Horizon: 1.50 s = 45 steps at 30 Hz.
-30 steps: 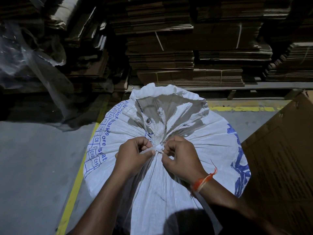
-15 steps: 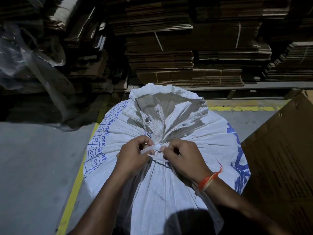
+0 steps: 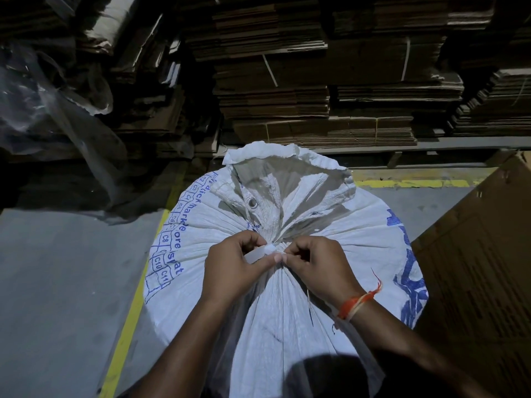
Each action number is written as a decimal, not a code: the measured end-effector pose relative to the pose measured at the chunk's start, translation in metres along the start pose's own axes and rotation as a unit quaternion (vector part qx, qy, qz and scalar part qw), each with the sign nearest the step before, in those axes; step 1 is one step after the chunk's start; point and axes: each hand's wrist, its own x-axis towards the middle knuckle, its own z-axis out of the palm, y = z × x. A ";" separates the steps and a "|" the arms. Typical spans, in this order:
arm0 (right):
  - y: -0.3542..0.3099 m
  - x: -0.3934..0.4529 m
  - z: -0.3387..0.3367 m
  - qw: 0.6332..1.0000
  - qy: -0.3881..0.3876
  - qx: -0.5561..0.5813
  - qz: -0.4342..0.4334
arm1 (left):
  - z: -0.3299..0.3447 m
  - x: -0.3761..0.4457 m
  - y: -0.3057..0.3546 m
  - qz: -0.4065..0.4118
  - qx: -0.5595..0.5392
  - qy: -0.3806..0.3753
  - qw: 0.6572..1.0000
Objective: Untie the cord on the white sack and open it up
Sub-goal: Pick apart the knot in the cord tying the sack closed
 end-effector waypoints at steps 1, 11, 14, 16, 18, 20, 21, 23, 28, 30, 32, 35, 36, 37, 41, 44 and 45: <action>0.000 0.000 0.001 1.000 0.003 -0.010 -0.001 | 0.001 -0.001 0.001 0.003 0.014 0.010 1.000; -0.002 -0.005 0.006 0.999 0.027 -0.028 -0.025 | 0.001 0.003 -0.004 -0.014 0.010 0.002 1.000; -0.003 -0.006 0.009 0.999 0.029 -0.024 -0.027 | 0.001 0.004 -0.006 -0.024 0.007 0.009 1.000; -0.002 -0.006 0.009 0.999 0.031 -0.022 -0.028 | 0.002 0.004 -0.005 -0.028 0.008 0.017 0.999; -0.002 -0.007 0.011 0.999 0.036 -0.024 -0.026 | 0.002 0.003 -0.005 -0.034 0.005 0.020 0.999; -0.001 -0.008 0.013 0.998 0.041 -0.027 -0.024 | 0.003 0.003 -0.006 -0.041 0.000 0.021 0.999; -0.001 -0.008 0.014 0.998 0.043 -0.030 -0.024 | 0.003 0.003 -0.006 -0.044 -0.004 0.021 0.999; 0.000 -0.007 0.015 0.998 0.044 -0.035 -0.024 | 0.003 0.002 -0.005 -0.049 -0.010 0.021 0.999; 0.000 -0.008 0.018 0.998 0.043 -0.036 -0.025 | 0.004 0.002 -0.004 -0.071 -0.044 0.014 0.996; 0.000 -0.008 0.019 0.998 0.045 -0.037 -0.027 | 0.004 0.001 -0.004 -0.076 -0.050 0.013 0.996; 0.000 -0.008 0.020 0.998 0.045 -0.040 -0.027 | 0.003 0.001 -0.003 -0.079 -0.057 0.011 0.995; -0.001 -0.006 0.017 0.999 0.030 -0.036 -0.022 | 0.002 0.001 -0.003 -0.092 -0.074 0.003 0.993; -0.002 -0.006 0.016 0.999 0.023 -0.028 -0.017 | 0.001 0.001 -0.003 -0.094 -0.076 0.002 0.993; -0.004 -0.006 0.014 1.000 0.015 -0.016 -0.008 | 0.001 0.001 -0.003 -0.094 -0.075 0.002 0.993; -0.004 -0.005 0.004 0.999 0.002 0.045 0.023 | 0.001 0.001 -0.001 -0.091 -0.063 0.009 0.994; -0.003 -0.005 0.002 0.999 0.001 0.029 0.015 | 0.000 0.002 -0.001 -0.092 -0.064 0.008 0.994; -0.003 -0.006 0.002 1.000 0.002 0.021 0.011 | 0.000 0.002 -0.001 -0.092 -0.062 0.007 0.994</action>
